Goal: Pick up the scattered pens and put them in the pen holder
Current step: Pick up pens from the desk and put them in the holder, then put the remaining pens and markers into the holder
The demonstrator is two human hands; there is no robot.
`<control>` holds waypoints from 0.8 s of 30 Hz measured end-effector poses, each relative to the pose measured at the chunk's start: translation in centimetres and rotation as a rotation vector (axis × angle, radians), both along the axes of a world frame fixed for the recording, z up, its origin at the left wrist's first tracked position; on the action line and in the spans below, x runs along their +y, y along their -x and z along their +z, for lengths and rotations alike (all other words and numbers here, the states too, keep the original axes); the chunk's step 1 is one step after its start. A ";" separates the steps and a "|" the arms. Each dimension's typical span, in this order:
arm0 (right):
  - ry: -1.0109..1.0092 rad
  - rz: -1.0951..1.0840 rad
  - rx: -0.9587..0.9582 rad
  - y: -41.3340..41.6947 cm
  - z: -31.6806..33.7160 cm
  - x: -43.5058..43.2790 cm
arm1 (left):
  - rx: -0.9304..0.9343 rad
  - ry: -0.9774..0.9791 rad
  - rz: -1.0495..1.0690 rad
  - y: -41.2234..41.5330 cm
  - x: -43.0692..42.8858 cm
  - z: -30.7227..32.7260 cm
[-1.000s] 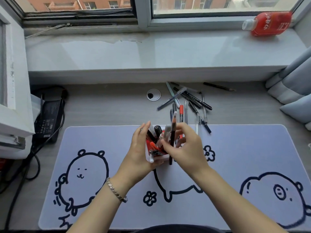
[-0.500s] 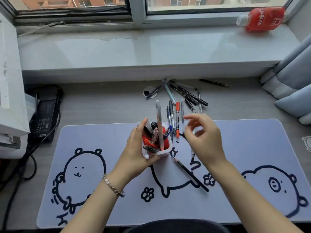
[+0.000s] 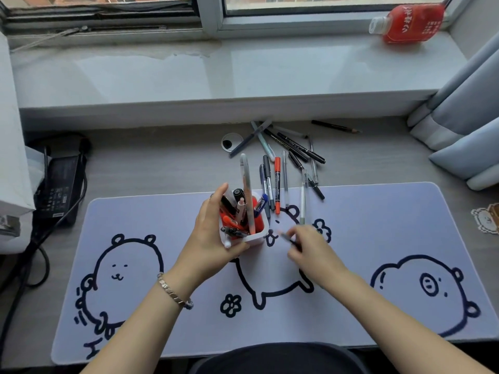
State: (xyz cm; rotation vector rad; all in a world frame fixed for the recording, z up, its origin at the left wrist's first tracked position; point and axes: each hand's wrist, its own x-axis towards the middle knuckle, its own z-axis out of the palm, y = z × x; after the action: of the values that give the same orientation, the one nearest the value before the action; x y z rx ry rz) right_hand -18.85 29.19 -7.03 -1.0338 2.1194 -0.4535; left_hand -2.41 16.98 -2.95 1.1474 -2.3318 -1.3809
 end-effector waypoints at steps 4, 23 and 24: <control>0.070 -0.273 0.099 3.3 -0.3 -2.4 | -0.008 -0.005 0.002 0.1 0.0 0.1; 0.832 -0.292 -0.250 1.9 9.7 -4.6 | 0.024 -0.013 0.008 0.0 0.0 0.0; 0.852 -0.241 -0.278 1.0 9.7 -4.6 | 0.027 -0.012 0.011 0.0 0.0 -0.1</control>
State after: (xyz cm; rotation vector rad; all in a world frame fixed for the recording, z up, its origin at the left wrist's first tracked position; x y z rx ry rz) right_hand -19.86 24.62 2.63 -1.0586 1.8032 -1.6109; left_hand -2.45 16.96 -3.04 1.1359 -2.2987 -1.3994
